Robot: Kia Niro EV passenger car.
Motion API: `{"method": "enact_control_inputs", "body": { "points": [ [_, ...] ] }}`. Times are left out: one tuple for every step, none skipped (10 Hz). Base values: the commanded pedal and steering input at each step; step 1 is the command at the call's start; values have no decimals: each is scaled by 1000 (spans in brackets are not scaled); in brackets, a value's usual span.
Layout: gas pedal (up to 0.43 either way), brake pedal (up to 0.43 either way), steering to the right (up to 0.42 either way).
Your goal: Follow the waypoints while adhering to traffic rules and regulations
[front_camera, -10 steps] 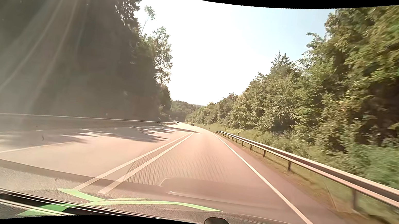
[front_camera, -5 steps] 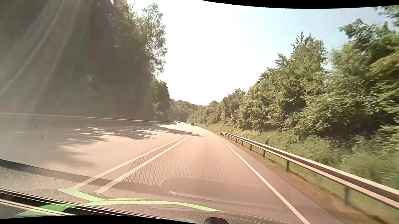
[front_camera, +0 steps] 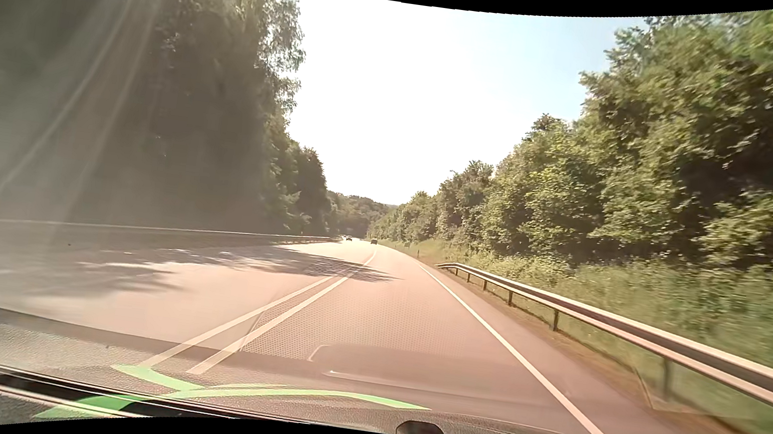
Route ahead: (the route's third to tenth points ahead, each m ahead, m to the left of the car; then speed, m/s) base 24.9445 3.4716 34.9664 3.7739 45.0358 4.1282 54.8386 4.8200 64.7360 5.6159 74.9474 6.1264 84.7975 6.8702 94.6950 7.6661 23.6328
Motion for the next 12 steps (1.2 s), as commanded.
{"method": "enact_control_inputs", "body": {
  "points": [
    [118,0,-8],
    [118,0,-8],
    [130,0,-8],
    [130,0,-8],
    [130,0,-8],
    [130,0,-8],
    [138,0,-8],
    [150,0,-8],
    [150,0,-8],
    [150,0,-8],
    [150,0,-8],
    [157,0,-8]
  ]
}}
